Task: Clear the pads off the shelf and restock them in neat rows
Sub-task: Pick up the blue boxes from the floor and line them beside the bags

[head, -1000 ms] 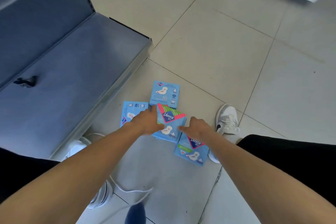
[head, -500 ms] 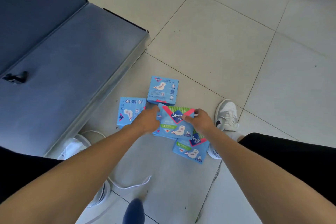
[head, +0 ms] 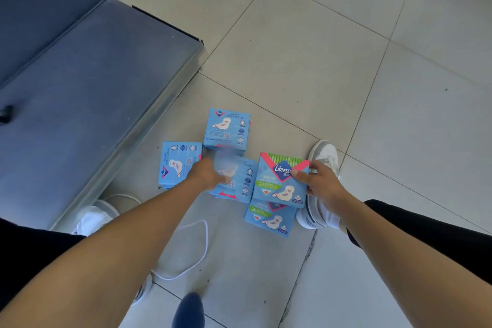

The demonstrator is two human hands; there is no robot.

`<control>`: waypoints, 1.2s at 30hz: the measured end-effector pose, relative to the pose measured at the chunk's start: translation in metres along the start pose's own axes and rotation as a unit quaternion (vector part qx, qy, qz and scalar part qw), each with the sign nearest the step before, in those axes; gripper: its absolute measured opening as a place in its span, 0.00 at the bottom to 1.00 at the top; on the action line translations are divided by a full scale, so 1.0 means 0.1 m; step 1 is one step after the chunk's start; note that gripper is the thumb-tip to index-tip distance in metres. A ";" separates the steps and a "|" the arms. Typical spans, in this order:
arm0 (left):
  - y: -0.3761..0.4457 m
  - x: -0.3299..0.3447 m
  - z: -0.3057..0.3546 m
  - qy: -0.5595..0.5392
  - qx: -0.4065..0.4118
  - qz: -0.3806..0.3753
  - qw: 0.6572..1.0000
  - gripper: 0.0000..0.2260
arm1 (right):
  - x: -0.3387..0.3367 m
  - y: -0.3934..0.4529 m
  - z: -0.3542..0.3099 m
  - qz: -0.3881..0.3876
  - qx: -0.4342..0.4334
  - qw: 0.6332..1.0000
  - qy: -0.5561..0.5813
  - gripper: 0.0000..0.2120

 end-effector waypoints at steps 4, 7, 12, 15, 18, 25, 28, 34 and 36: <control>-0.06 -0.07 -0.04 -0.088 -0.039 -0.053 0.994 0.16 | 0.07 -0.01 -0.06 -0.008 -0.009 1.000 -0.014 0.20; -0.21 -0.20 -0.02 -0.156 -0.052 -0.075 0.984 0.09 | 0.18 -0.05 -0.20 -0.021 -0.023 0.999 -0.008 0.21; -0.51 -0.59 0.04 -0.235 -0.013 -0.059 0.970 0.06 | 0.41 -0.22 -0.54 -0.044 -0.049 0.998 0.020 0.17; -0.72 -0.87 0.08 -0.253 0.010 -0.028 0.967 0.05 | 0.56 -0.35 -0.81 -0.046 -0.084 0.995 0.031 0.16; -0.97 -1.17 0.14 -0.262 0.035 0.006 0.964 0.07 | 0.73 -0.50 -1.16 -0.062 -0.124 0.990 0.034 0.15; -1.64 -1.85 0.18 -0.305 0.099 0.068 0.945 0.11 | 1.05 -0.96 -1.93 -0.087 -0.211 0.973 0.026 0.14; -1.90 -2.11 0.22 -0.312 0.126 0.087 0.938 0.11 | 1.16 -1.17 -2.23 -0.121 -0.244 0.962 0.014 0.14; -2.46 -2.57 0.37 -0.318 0.205 0.119 0.918 0.16 | 1.34 -1.52 -2.85 -0.148 -0.292 0.945 -0.001 0.14; -2.65 -2.74 0.43 -0.311 0.234 0.139 0.910 0.21 | 1.39 -1.61 -3.06 -0.143 -0.307 0.941 -0.006 0.14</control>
Point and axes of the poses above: each hand's wrist, its own y-axis towards the middle knuckle, its own x-axis out of the palm, z = x × y, the point moved 4 cm from there along y, towards the middle knuckle, and after that the axes turned 7 degrees about -x, right-handed, at the moved point
